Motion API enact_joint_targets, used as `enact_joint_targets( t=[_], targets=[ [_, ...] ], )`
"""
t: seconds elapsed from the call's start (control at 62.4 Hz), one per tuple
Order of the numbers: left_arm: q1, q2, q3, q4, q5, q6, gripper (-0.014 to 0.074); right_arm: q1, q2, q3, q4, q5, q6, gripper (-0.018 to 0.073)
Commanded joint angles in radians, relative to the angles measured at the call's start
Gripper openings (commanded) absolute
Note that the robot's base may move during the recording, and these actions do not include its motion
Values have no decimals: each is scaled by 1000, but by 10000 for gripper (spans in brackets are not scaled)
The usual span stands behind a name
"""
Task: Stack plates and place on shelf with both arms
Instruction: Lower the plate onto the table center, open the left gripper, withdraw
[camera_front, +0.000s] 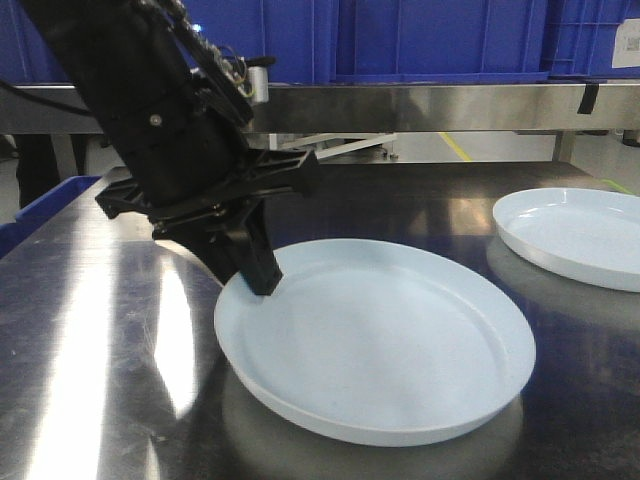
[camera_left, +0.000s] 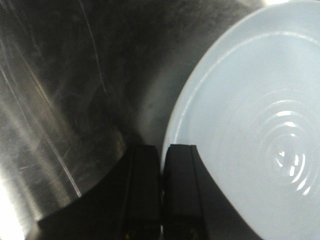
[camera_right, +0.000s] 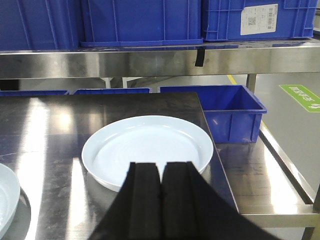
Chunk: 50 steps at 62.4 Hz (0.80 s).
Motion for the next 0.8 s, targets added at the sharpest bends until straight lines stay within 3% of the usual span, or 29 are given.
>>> enact_joint_targets(
  t=[0.0, 0.176, 0.481, 0.609, 0.785],
  targets=[
    [-9, -44, -26, -36, -25, 0, 87, -2, -18, -15, -3, -91, -11, 56],
    [-9, -44, -40, -38, -9, 0, 134, -2, -18, -15, -3, -91, -11, 56],
    [-5, -48, -78, -38, 34, 0, 403, -2, -18, -15, -3, -91, -11, 56],
    [-5, -75, -97, -35, 60, 0, 420, -2, -18, -15, -3, -91, -11, 56],
    [0, -203, -103, 58, 66, -1, 409, -2, -18, -15, -3, -91, -11, 56]
  ],
)
